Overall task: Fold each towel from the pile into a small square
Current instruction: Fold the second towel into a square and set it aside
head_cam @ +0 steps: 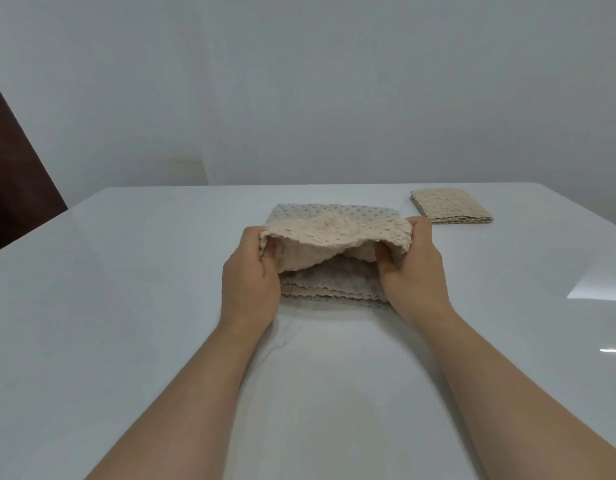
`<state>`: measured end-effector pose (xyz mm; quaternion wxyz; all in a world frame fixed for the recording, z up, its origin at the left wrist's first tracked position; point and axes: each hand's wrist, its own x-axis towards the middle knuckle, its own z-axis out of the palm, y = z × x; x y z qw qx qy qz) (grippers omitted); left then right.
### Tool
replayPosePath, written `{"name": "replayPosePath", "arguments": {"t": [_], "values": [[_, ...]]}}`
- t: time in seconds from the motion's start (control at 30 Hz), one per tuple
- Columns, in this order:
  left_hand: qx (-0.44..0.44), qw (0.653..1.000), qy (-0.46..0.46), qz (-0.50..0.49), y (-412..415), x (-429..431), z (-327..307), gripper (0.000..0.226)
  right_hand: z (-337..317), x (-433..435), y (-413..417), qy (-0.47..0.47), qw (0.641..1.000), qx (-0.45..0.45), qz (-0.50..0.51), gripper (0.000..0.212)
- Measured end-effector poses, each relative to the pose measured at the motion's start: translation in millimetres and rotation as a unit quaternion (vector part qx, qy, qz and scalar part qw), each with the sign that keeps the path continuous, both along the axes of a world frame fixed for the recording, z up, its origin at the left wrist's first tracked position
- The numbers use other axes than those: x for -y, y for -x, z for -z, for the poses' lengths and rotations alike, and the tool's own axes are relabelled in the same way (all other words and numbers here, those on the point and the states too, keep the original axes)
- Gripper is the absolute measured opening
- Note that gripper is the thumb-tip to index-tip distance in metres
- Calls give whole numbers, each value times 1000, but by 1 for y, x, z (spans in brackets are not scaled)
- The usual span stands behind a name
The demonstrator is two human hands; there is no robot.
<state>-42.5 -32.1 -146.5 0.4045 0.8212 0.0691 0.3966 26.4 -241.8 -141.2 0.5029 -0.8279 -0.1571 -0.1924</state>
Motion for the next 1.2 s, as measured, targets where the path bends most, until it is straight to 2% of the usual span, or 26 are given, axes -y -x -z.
{"name": "replayPosePath", "arguments": {"t": [0.07, 0.2, 0.33, 0.4, 0.47, 0.53, 0.6, 0.73, 0.9, 0.97, 1.1, 1.2], "values": [[-11, 999, 16, 31, 2, 3, -1, 5, 0, 1, -1, 6, 1000, 9, -8, 30], [-51, 996, -3, 69, 3, 4, 4, 55, 0, -1, 2, 16, 1000, 7, -22, 25], [-56, 996, -52, 51, -1, -1, 6, 67, 0, 1, 1, -12, 999, -12, -41, 23], [-40, 996, -58, 45, -2, -6, 5, 62, -1, 3, 4, -1, 997, -27, -67, 32], [-32, 995, -82, 47, 0, -7, 4, 40, -1, 2, 8, 36, 996, -23, -78, 45], [-45, 993, -97, 46, 0, -5, 2, 21, -3, 1, 10, 57, 996, -3, -71, 48], [-51, 996, -58, 54, 2, -4, 3, 25, -5, 0, 9, 53, 997, 5, -54, 35], [-52, 996, 0, 79, 3, -4, 1, 13, -5, 4, 1, 42, 999, 9, -2, 10], [-38, 986, 53, 150, 11, 4, -6, 10, -5, 4, 3, 26, 999, 25, 4, 11], [-30, 979, 106, 171, 11, 4, -8, 8, -7, 4, 4, 11, 999, 30, -2, 11], [-36, 927, 285, 241, 12, 0, -18, 29, -12, 6, 7, 12, 999, 16, -27, 10], [-104, 889, 347, 282, 13, -4, -22, 37, -14, 6, 10, 46, 998, -18, -29, 15]]}}
